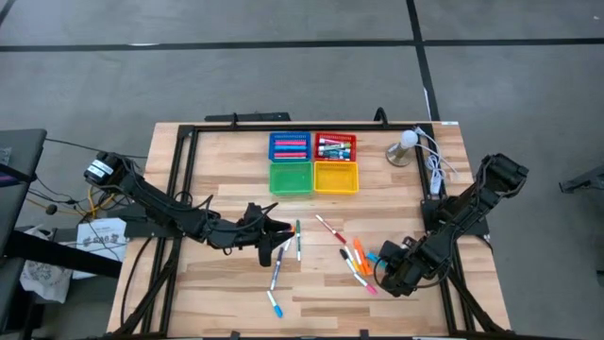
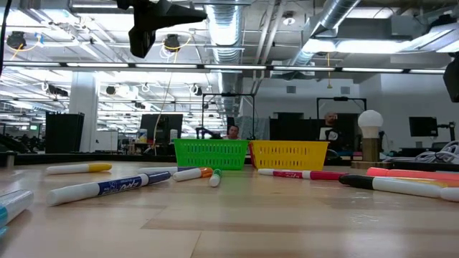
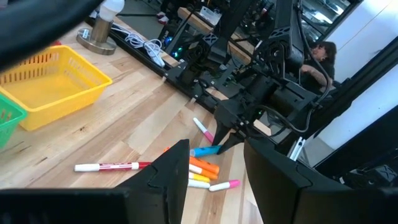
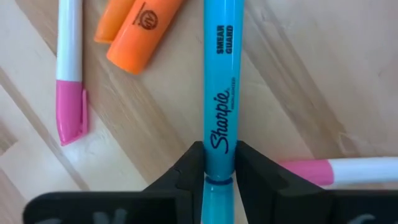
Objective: Pick & Place Markers
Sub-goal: Put the blue highlighter into the blue bin
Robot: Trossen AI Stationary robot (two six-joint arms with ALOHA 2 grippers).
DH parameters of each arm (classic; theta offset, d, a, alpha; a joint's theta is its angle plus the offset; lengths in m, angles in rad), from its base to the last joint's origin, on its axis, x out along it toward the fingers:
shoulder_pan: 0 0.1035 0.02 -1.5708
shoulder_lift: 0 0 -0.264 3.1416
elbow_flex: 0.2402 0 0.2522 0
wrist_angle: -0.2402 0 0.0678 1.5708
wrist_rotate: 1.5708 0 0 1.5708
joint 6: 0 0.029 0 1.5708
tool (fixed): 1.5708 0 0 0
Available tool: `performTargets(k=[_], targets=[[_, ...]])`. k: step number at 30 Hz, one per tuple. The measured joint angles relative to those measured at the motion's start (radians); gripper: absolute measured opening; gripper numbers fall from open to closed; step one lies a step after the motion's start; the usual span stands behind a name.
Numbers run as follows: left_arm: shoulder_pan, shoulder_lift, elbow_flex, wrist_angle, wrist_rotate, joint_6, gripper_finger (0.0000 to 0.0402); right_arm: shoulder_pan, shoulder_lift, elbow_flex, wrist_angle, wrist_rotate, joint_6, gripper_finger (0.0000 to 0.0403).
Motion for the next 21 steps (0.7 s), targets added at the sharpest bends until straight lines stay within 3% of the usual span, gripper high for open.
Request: performTargets(k=[21], targets=[[0.000,0.000,-0.001,0.003,0.000,-0.002,0.0152,0.000,-0.002,0.042,-0.015,-0.064,0.051,0.0067]])
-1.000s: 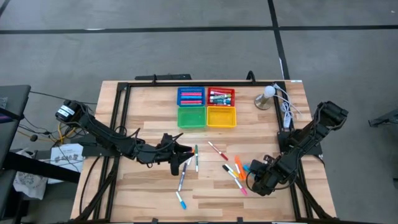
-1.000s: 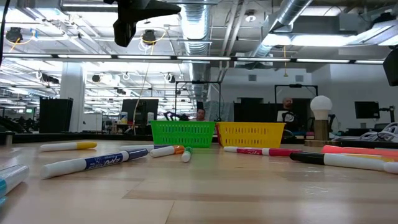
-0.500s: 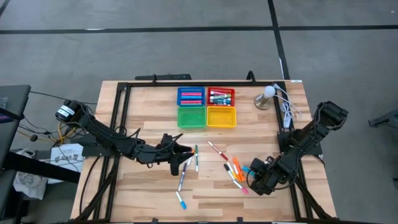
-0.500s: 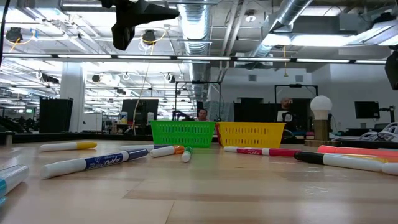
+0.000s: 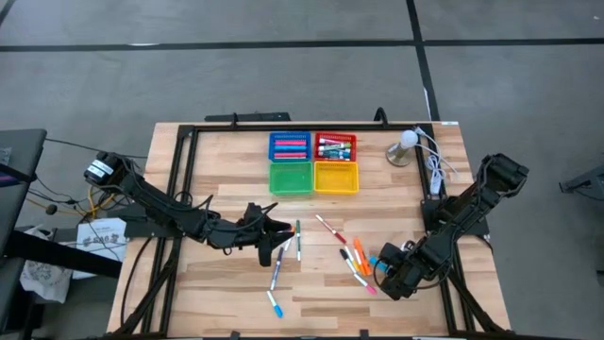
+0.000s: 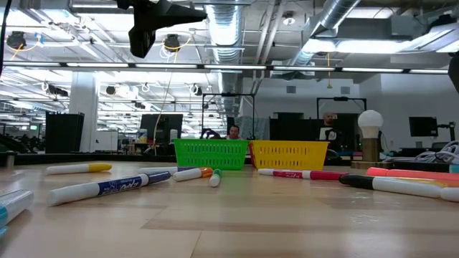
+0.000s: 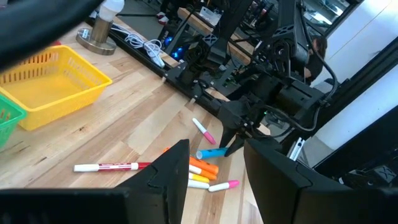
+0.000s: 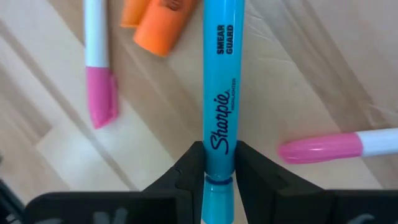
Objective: Pick & Place Markers
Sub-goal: Put the blue highlighter into the blue bin
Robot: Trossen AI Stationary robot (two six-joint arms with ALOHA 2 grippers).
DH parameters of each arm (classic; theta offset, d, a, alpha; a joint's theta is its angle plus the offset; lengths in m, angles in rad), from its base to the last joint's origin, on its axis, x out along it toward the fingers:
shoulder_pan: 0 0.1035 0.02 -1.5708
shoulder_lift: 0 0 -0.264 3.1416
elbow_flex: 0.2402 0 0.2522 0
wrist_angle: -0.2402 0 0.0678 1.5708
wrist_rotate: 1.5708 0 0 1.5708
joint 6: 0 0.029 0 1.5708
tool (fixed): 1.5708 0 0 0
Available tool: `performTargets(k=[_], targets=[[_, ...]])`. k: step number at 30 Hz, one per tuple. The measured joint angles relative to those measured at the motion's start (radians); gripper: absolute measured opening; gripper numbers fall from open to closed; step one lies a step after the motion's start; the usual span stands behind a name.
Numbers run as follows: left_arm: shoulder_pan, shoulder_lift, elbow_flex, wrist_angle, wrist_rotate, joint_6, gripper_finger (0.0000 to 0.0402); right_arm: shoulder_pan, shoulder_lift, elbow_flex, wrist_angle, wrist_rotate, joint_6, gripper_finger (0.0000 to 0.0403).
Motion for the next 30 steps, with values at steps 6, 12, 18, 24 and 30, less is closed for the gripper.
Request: performTargets(k=[6,12,18,24,30], targets=[[0.000,0.000,0.000,0.003,0.000,0.000,0.0152,-0.008,0.000,0.038,0.000,0.011,-0.008,0.0067],[0.000,0.000,0.000,0.010,0.000,-0.045,0.0152,-0.055,0.000,0.094,0.014,0.074,-0.104,0.0067],[0.011,0.000,0.000,0.020,0.001,-0.161,0.0152,-0.152,0.000,0.154,0.080,0.150,-0.250,0.0067],[0.041,0.000,0.000,0.028,-0.002,-0.296,0.0152,-0.283,0.000,0.198,0.233,0.198,-0.373,0.0066],[0.058,0.000,0.000,0.042,-0.060,-0.323,0.0152,-0.405,0.000,0.225,0.434,0.196,-0.477,0.0066]])
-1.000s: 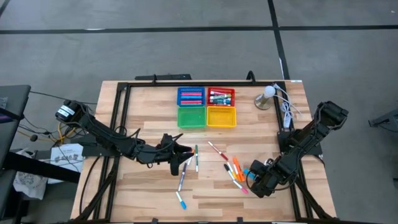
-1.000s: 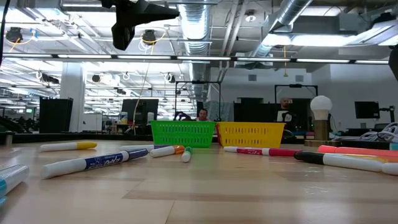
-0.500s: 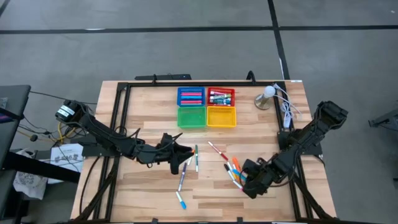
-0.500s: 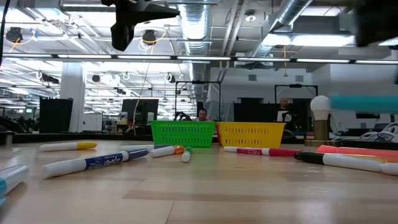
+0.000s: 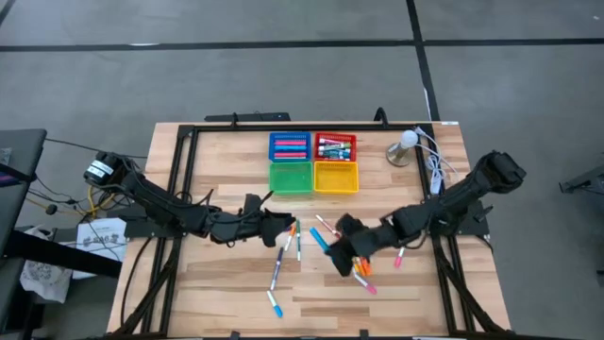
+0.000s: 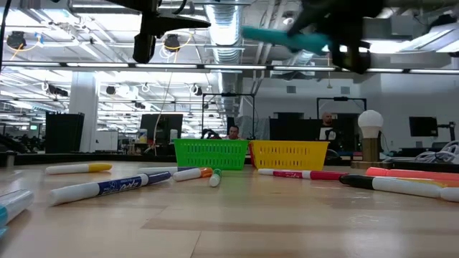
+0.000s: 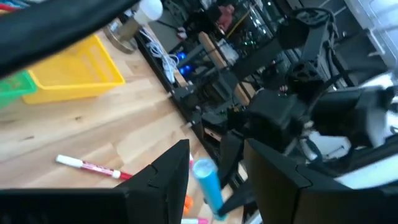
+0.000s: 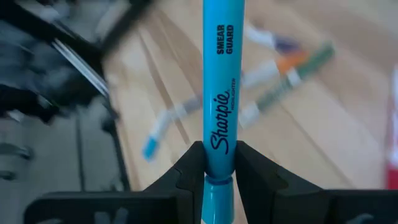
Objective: Pick & Place Markers
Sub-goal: Put the blue highlighter into the blue bin
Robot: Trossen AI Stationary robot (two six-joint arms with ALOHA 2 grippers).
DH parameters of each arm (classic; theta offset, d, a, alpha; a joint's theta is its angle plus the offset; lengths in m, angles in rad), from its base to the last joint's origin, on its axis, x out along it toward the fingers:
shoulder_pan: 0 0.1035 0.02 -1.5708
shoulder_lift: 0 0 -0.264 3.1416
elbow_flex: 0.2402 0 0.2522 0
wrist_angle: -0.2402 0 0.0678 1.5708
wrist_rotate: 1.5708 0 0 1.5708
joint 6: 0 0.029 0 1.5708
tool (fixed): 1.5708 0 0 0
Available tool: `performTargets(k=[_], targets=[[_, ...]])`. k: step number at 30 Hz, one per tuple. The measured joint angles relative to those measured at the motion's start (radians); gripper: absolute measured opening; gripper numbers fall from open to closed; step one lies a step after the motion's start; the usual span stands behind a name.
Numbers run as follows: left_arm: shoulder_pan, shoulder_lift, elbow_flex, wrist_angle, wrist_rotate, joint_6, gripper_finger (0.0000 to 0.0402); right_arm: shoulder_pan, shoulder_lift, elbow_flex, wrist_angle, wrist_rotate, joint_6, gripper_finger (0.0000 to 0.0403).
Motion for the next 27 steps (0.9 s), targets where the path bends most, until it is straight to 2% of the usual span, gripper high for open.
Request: performTargets(k=[9,21,27], targets=[[0.024,0.000,0.000,0.007,-0.016,0.008,0.0152,-0.168,0.000,0.002,0.276,-0.116,-0.031,0.0066],[0.024,0.000,0.000,0.007,-0.015,0.018,0.0152,-0.176,0.000,0.002,0.292,-0.136,-0.033,0.0066],[0.031,0.000,-0.001,0.076,-0.008,0.025,0.0152,-0.176,0.000,0.002,0.293,-0.137,-0.034,0.0066]])
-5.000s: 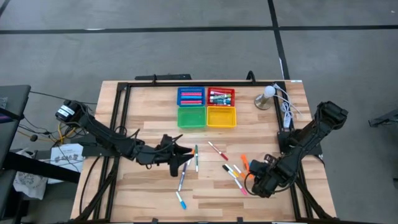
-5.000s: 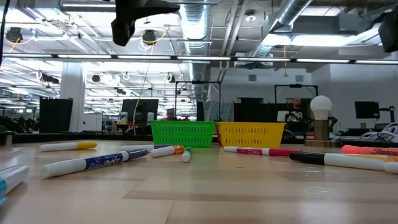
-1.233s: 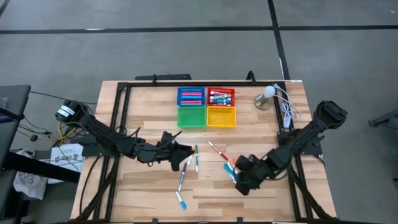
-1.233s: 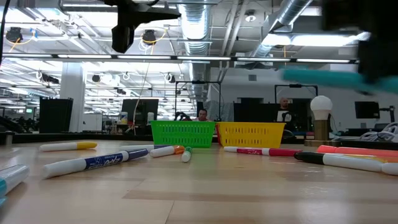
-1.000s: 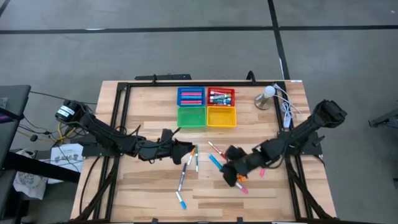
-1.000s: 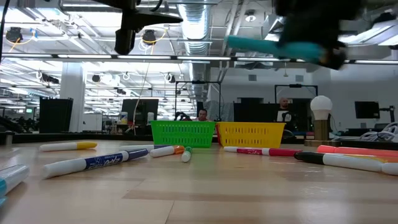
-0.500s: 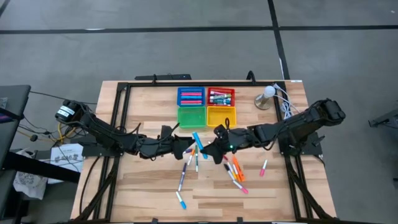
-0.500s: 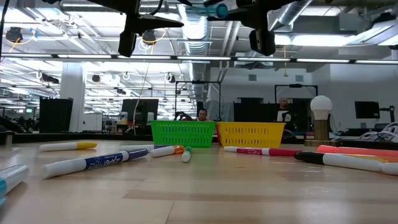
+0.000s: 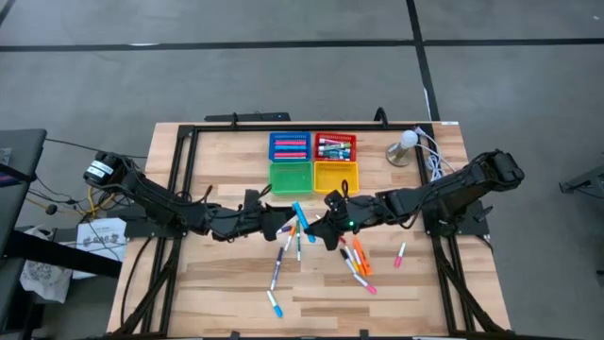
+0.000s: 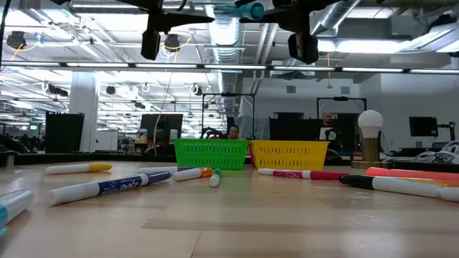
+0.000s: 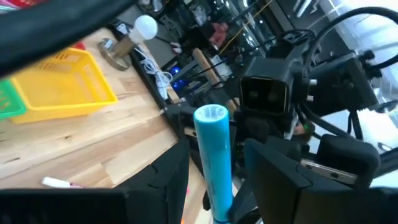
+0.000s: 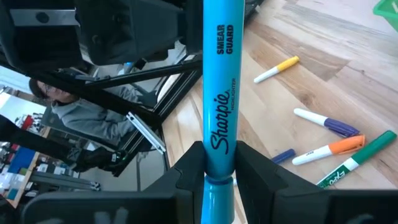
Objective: Pick & Place Markers
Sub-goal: Put the blue highlighter into the blue bin
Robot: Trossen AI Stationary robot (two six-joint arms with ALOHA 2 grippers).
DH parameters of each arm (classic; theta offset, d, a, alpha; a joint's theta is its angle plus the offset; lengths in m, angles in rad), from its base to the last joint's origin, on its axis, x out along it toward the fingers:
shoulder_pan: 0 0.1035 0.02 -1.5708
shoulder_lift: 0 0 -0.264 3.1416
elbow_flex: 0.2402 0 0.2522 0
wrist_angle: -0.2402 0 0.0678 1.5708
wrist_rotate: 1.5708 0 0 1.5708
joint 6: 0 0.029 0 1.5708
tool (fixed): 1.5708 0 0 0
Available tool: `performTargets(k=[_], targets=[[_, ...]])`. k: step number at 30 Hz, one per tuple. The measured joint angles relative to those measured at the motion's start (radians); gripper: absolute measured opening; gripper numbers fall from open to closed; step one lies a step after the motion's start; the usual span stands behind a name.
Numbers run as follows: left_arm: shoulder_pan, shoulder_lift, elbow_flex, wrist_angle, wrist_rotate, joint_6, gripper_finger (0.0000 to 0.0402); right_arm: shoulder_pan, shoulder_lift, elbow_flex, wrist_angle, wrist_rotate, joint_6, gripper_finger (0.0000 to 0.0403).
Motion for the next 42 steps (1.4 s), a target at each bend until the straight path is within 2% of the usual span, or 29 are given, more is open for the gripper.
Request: performTargets(k=[7,13,18,28,35,42], targets=[[0.040,0.050,0.004,0.060,0.063,0.014,0.0152,0.000,0.000,0.000,0.011,0.000,-0.001,0.0066],[0.075,0.174,0.101,0.077,0.162,0.019,0.0152,0.000,0.000,0.000,0.014,0.000,-0.008,0.0066],[0.079,0.229,0.143,0.080,0.170,0.021,0.0152,0.007,0.000,0.000,0.014,0.002,-0.008,0.0066],[0.079,0.218,0.144,0.077,0.170,0.032,0.0146,0.014,0.000,0.000,0.007,0.003,-0.015,0.0066],[0.075,0.154,0.143,0.071,0.191,0.118,0.0127,0.014,-0.001,0.000,0.016,0.004,-0.021,0.0066],[0.074,0.146,0.143,0.025,0.187,0.120,0.0102,0.014,-0.001,0.000,0.012,0.006,-0.022,0.0066]])
